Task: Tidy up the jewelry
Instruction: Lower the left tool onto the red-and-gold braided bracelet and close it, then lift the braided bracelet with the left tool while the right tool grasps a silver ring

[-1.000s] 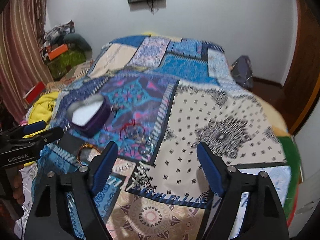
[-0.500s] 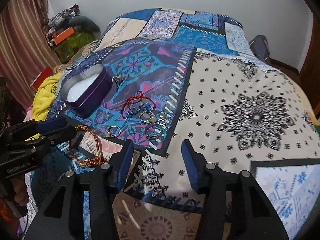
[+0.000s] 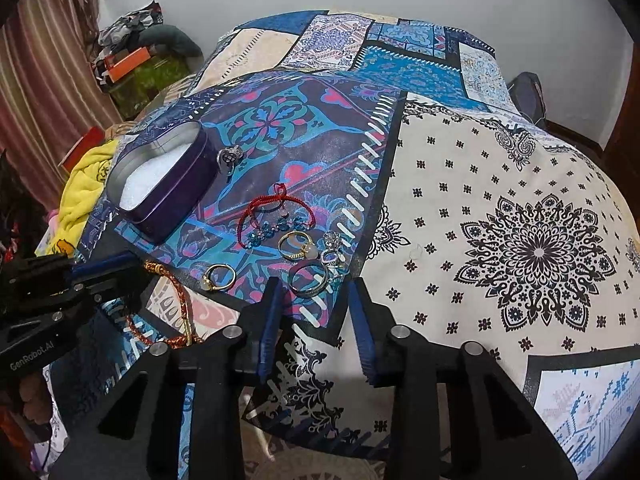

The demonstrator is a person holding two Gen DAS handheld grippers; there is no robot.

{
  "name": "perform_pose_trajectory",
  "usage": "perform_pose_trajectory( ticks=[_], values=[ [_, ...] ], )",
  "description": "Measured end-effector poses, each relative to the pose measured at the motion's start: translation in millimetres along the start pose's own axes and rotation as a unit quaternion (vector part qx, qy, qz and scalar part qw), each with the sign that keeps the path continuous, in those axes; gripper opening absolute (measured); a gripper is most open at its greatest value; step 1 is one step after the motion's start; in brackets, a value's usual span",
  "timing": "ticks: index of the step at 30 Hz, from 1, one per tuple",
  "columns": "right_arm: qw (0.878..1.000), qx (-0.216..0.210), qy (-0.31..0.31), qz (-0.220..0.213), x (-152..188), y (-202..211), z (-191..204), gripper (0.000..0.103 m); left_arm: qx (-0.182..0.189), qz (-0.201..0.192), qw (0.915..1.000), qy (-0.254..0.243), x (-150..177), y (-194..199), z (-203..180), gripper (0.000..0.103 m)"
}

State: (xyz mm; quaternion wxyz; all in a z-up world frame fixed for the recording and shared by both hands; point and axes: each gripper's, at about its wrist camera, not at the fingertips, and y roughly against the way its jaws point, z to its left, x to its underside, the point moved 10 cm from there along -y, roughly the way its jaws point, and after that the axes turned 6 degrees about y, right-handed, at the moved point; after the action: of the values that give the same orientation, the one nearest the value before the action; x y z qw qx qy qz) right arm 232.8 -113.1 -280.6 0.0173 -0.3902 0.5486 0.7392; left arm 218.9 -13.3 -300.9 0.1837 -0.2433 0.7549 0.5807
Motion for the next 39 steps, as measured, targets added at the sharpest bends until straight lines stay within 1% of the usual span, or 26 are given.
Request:
perform_pose_trajectory(
  ticks=[2, 5, 13, 20, 27, 29, 30, 35, 39],
  values=[
    [1.0, 0.004, 0.003, -0.001, -1, -1, 0, 0.023, 0.008, 0.002, 1.0, 0.002, 1, -1, -2, 0.005],
    [1.0, 0.009, 0.009, -0.003, -2, -2, 0, 0.017, 0.01, 0.001, 0.9999, 0.005, 2, -2, -3, 0.004],
    [1.0, 0.005, 0.009, -0.01, -5, 7, 3, 0.016, 0.017, -0.001, 0.9997, 0.017, 3, 4, -6, 0.004],
    [0.999, 0.008, 0.013, -0.035, -16, 28, 10, 0.016, 0.018, -0.016, 0.9995, 0.02, -1, 20, -6, 0.004],
    [0.998, 0.01, 0.017, -0.065, -34, 49, 16, 0.016, 0.013, -0.057, 0.9981, 0.021, -19, 49, -2, 0.004],
    [0.997, 0.008, 0.019, -0.074, -40, 54, 20, 0.014, 0.01, -0.069, 0.9974, 0.022, -25, 57, 0, 0.004],
    [0.997, 0.006, 0.021, -0.078, -43, 57, 23, 0.01, 0.008, -0.076, 0.9968, 0.022, -30, 61, 1, 0.004],
    [0.995, 0.001, 0.03, -0.1, -59, 65, 37, 0.009, -0.001, -0.111, 0.9934, 0.027, -50, 81, 12, 0.004],
    [0.995, 0.002, 0.038, -0.093, -59, 58, 42, 0.009, -0.014, -0.132, 0.9906, 0.032, -64, 92, 25, 0.004]
  ],
)
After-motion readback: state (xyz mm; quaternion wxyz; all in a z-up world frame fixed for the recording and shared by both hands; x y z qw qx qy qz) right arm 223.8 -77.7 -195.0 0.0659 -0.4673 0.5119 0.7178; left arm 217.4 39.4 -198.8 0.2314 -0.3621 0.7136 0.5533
